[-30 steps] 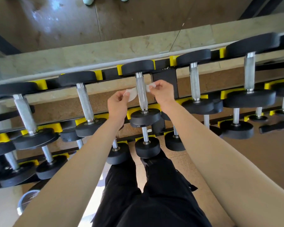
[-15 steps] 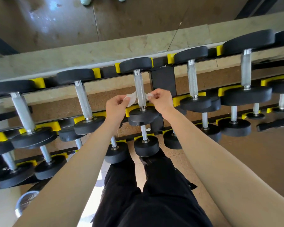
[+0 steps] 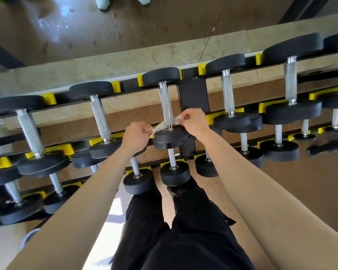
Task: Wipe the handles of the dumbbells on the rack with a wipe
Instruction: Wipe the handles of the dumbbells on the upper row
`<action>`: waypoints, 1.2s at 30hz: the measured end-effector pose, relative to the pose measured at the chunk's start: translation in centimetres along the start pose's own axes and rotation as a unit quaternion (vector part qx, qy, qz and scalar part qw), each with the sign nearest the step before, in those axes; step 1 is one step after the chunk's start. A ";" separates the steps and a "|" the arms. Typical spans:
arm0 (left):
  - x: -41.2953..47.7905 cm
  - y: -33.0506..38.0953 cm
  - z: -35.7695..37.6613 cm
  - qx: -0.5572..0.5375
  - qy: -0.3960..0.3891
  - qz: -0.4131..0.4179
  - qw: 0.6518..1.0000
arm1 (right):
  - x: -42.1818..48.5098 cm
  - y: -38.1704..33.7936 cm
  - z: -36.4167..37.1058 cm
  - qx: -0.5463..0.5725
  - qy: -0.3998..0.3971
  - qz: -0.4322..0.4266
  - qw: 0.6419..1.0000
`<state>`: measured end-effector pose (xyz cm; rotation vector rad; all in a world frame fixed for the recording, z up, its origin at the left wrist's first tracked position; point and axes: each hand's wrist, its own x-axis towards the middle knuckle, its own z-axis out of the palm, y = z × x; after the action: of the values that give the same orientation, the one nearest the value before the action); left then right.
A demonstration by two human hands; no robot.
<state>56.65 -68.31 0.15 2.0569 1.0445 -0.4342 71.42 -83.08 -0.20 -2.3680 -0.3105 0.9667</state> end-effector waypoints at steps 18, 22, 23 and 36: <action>2.6 4.1 0.7 -0.098 -0.026 -0.063 0.993 | 1.2 -0.4 -4.8 0.123 0.032 0.038 0.991; 3.2 4.5 -0.5 -0.244 0.028 -0.115 0.963 | 1.9 -1.9 -2.2 0.149 0.016 0.055 0.987; 3.5 4.5 -1.0 -0.289 0.050 -0.126 0.948 | 2.2 -2.2 -1.2 0.144 0.002 0.058 0.988; 5.2 7.1 -2.7 -0.597 0.127 -0.186 0.770 | 4.7 -6.5 -0.4 0.464 -0.003 0.191 0.865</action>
<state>65.29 -66.08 2.22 0.7512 1.3759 0.3222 75.07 -76.00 1.14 -1.5307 0.5479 0.9842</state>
